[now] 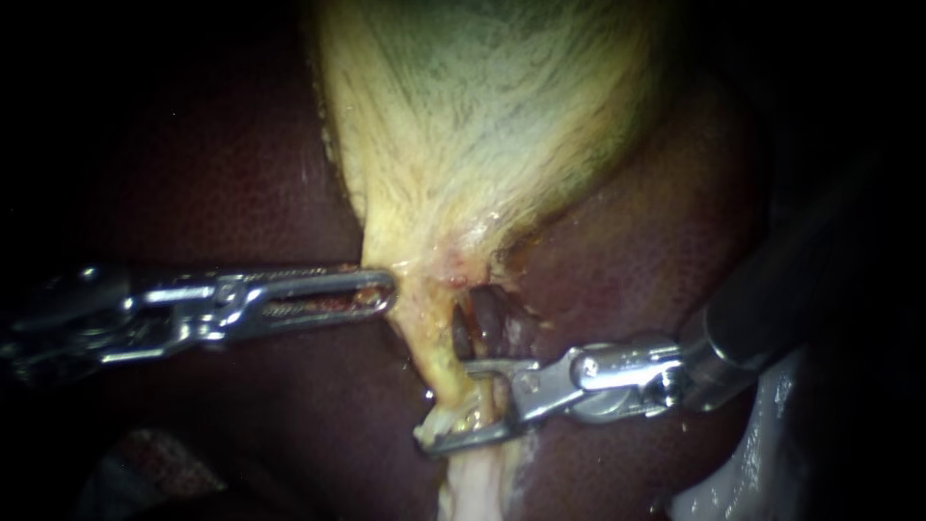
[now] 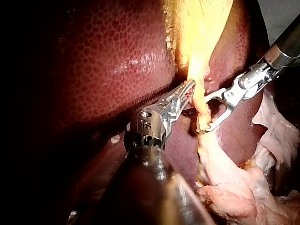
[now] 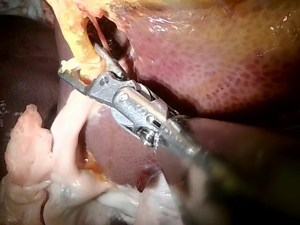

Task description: Going back second clip left tube

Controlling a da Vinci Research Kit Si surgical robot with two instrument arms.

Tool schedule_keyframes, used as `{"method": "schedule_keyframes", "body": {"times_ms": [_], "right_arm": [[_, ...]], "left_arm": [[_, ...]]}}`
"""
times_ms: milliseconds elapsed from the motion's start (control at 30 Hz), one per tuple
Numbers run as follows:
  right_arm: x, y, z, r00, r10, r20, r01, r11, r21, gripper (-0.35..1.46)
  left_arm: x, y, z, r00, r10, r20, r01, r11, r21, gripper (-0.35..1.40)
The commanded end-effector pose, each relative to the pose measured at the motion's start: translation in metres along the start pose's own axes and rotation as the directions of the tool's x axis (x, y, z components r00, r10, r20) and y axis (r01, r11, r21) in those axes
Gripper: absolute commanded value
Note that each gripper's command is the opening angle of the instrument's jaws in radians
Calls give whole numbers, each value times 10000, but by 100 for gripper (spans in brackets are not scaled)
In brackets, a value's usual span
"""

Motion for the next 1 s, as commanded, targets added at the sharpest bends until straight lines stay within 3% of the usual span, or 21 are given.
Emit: {"method": "schedule_keyframes", "body": {"times_ms": [33, 467, 733, 867, 1000], "right_arm": [[0, -1, -2, 10000, -3, -1, 3, 10000, 14, 58], [10, 3, 38, 10000, 10, 14, -10, 9999, -154, 58], [5, 9, 71, 10000, -46, 49, 47, 9996, -291, 59], [3, 7, 70, 9970, -773, 92, 775, 9966, -266, 60], [-1, 5, 61, 9838, -1789, 89, 1788, 9838, 121, 60]], "left_arm": [[0, 0, 0, 10000, 1, -1, -1, 10000, -3, -35], [-1, -2, 5, 10000, -6, 30, 6, 10000, -51, -35], [-1, -5, 9, 10000, -10, 12, 10, 10000, -19, -35], [0, -5, 9, 10000, -8, 15, 8, 10000, -22, -35], [0, -5, 9, 10000, -6, 14, 6, 10000, -20, -35]]}}
